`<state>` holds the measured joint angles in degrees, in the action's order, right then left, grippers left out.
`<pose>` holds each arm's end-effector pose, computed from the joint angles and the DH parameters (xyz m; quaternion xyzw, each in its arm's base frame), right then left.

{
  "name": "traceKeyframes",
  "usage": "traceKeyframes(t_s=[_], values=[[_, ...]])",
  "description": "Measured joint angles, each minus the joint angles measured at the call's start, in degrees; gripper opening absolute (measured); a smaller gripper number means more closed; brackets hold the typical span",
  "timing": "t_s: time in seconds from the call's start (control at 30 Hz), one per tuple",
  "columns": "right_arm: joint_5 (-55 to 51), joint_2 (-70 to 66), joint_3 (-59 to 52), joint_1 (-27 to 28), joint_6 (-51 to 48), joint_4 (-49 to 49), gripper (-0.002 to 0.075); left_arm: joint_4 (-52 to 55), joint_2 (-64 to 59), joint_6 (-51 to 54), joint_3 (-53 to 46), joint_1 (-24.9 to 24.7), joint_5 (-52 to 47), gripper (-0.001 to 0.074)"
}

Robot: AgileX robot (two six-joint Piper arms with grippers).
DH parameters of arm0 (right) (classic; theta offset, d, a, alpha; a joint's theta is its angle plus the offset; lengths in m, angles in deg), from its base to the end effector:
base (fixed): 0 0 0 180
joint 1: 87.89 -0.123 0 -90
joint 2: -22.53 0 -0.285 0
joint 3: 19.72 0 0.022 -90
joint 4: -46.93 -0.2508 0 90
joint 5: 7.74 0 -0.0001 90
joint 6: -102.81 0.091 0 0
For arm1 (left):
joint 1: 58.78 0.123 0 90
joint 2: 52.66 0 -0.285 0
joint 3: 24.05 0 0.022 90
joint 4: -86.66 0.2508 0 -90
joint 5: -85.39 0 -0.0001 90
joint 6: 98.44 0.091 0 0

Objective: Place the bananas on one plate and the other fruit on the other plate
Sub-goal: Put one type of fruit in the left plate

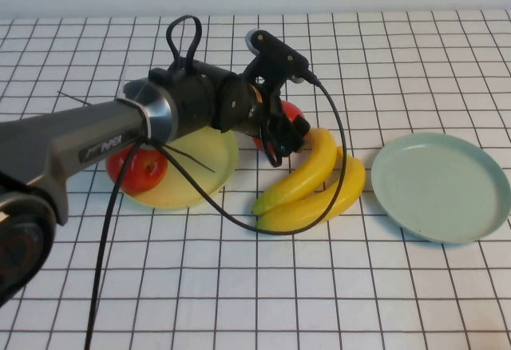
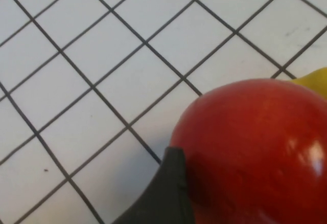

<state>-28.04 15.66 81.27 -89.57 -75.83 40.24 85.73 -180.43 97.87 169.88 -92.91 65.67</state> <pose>0.0528 0.0052 0.1718 0.0294 0.7983 0.0649 0.5980 0.3960 -0.2690 0.2043 0.3862 0.8339 -0.0665 0.3886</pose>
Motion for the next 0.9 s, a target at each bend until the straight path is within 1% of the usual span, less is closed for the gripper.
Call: traceKeyframes(t_s=[0.23,0.27,0.3,0.37,0.5,0.67,0.8,0.9], values=[[0.00,0.00,0.00,0.00,0.00,0.00,-0.0015,-2.94,-0.53,1.73,0.00,1.62,-0.22,0.0662],[0.00,0.00,0.00,0.00,0.00,0.00,-0.0015,-3.59,-0.53,2.53,0.00,1.74,-0.22,0.0640],[0.00,0.00,0.00,0.00,0.00,0.00,-0.0015,-4.72,-0.53,3.30,0.00,1.74,-0.22,0.0600],[0.00,0.00,0.00,0.00,0.00,0.00,-0.0015,-7.39,-0.53,4.35,0.00,1.74,-0.22,0.0501],[0.00,0.00,0.00,0.00,0.00,0.00,-0.0015,-11.51,-0.53,5.54,0.00,1.74,-0.22,0.0503],[0.00,0.00,0.00,0.00,0.00,0.00,-0.0015,-11.26,2.07,5.78,0.00,1.74,-1.99,0.0503],[0.00,0.00,0.00,0.00,0.00,0.00,-0.0015,-6.64,7.02,5.61,0.00,1.87,-5.03,0.0503],[0.00,0.00,0.00,0.00,0.00,0.00,-0.0015,-0.99,11.15,2.05,0.10,2.64,-10.04,0.0503]])
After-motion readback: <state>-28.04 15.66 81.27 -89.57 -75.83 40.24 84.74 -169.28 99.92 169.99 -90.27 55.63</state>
